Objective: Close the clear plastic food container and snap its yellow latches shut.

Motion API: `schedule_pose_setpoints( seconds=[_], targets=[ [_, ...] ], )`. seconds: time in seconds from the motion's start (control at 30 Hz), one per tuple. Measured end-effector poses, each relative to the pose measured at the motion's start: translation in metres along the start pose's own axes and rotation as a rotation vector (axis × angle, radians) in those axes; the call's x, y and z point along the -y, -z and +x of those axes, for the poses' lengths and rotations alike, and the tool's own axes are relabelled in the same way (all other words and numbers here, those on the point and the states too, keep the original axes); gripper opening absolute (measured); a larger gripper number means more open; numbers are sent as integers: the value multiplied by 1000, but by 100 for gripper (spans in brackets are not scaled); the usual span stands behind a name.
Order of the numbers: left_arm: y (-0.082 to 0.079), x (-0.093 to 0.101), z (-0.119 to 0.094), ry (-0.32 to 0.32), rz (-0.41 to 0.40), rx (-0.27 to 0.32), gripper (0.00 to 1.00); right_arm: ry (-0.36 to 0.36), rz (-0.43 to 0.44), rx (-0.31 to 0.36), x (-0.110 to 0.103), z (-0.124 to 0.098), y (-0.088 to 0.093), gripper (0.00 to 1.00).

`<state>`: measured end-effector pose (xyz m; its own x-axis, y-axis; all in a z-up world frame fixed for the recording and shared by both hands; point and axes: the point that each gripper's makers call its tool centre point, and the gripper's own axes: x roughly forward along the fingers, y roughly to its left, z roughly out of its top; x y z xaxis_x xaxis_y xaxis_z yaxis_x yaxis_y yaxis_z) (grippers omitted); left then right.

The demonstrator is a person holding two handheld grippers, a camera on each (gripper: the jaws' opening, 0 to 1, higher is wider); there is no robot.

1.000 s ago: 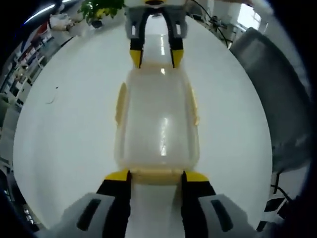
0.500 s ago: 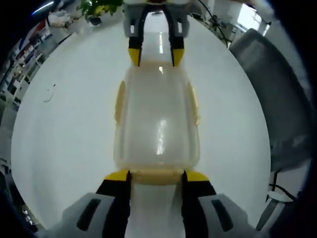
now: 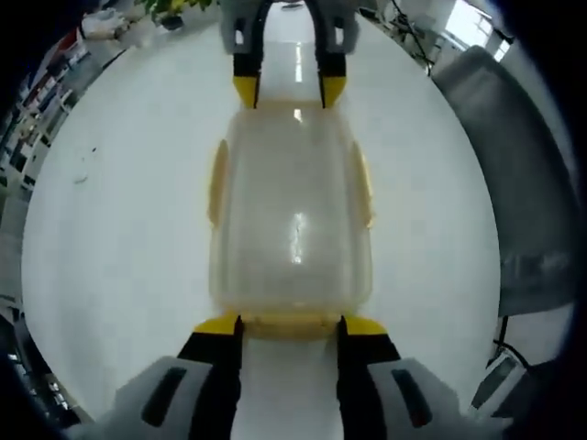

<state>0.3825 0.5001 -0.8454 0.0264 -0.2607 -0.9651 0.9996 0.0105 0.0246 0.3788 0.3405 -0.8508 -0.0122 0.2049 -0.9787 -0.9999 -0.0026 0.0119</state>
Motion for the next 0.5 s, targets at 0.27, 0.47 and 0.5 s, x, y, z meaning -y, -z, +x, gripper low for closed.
schedule_pose_setpoints(
  seconds=[0.27, 0.47, 0.5],
  targets=[
    [0, 2, -1, -3, -15, 11, 35, 4, -3, 7, -1, 0, 0, 38],
    [0, 1, 0, 0, -10, -52, 35, 5, 0, 16, -1, -1, 0, 38],
    [0, 1, 0, -1, -14, -51, 35, 5, -2, 19, -1, -1, 0, 38]
  ],
)
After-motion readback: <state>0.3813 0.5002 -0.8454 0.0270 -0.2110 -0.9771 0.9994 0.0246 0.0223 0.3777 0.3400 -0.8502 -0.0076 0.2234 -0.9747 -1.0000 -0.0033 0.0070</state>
